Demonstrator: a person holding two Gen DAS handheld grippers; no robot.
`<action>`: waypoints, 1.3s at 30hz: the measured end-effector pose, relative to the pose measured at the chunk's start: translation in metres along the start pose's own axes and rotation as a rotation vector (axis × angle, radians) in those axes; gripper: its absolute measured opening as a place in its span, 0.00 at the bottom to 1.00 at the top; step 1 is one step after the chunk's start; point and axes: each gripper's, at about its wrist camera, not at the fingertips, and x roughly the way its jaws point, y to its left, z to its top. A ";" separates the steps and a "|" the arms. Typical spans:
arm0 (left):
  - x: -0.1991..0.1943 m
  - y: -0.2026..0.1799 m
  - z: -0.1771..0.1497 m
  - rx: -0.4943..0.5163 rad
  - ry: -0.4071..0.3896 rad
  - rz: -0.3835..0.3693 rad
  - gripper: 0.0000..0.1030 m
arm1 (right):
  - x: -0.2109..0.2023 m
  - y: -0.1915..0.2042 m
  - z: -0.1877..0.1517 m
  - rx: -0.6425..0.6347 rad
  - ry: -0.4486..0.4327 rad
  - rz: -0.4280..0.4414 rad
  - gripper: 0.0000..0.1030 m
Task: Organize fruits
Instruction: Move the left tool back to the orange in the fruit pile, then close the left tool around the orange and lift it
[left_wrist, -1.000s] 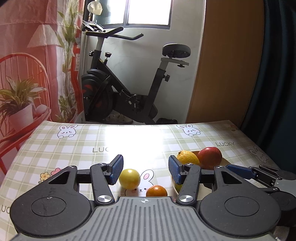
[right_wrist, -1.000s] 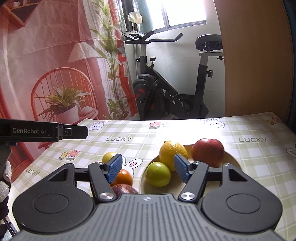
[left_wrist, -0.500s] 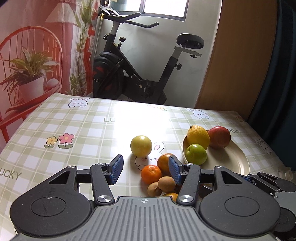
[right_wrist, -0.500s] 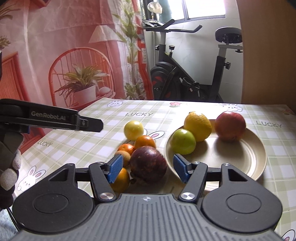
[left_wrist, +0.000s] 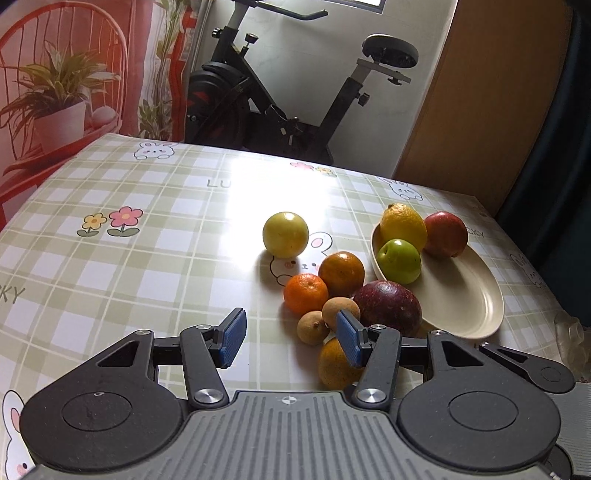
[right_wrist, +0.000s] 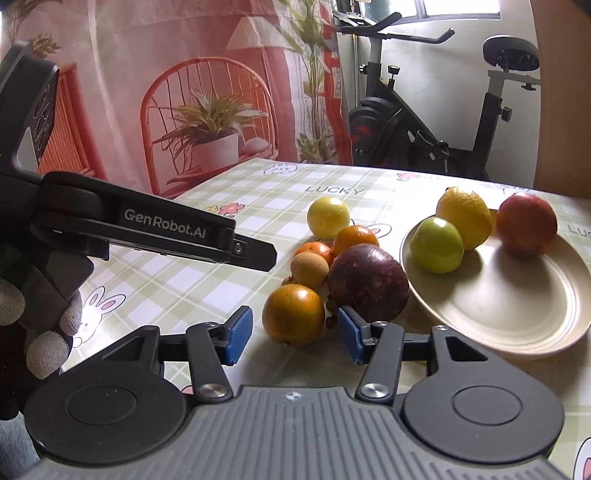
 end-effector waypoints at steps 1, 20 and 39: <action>0.001 -0.001 -0.001 0.000 0.009 -0.013 0.55 | 0.001 0.000 -0.001 0.001 0.003 0.002 0.52; 0.022 -0.020 -0.019 0.049 0.110 -0.140 0.43 | 0.007 -0.006 -0.007 0.026 0.041 0.032 0.50; 0.014 -0.031 -0.036 0.112 0.142 -0.176 0.43 | 0.004 -0.006 -0.013 0.020 0.076 0.036 0.46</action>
